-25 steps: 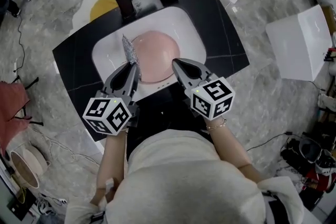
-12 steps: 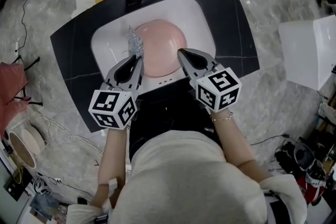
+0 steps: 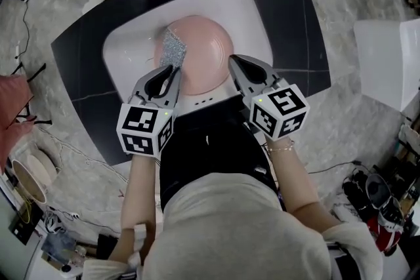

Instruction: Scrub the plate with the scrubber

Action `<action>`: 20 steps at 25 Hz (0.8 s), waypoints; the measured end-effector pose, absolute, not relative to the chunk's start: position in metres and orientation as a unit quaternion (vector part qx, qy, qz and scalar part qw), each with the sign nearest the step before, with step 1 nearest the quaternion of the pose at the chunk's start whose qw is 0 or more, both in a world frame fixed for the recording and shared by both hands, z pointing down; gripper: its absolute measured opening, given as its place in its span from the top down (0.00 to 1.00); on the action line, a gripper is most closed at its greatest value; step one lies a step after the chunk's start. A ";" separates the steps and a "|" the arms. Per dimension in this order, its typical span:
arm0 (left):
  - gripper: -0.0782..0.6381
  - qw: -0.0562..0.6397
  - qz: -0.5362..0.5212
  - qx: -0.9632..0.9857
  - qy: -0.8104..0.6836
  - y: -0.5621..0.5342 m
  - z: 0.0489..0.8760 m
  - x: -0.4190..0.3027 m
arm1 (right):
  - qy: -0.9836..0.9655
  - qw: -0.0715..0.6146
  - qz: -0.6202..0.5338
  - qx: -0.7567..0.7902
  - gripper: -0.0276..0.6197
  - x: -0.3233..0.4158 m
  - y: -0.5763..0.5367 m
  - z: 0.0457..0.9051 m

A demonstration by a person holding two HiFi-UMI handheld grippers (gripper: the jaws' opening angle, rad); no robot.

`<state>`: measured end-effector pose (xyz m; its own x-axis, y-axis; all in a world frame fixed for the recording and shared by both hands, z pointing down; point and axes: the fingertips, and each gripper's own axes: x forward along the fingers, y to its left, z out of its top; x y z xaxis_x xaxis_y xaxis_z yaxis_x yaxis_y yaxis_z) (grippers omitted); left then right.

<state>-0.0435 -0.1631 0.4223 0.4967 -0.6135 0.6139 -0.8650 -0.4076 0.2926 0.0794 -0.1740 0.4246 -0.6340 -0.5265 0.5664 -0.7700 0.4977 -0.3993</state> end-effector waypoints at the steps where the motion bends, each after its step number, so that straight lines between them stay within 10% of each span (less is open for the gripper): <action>1: 0.80 0.302 0.214 0.812 -0.451 -0.164 0.426 -0.043 | -0.845 0.192 0.324 0.380 0.95 0.078 -0.173 0.427; 20: 0.80 0.359 0.345 0.801 -0.331 -0.150 0.505 -0.011 | -0.847 0.255 0.311 0.348 0.95 0.069 -0.184 0.454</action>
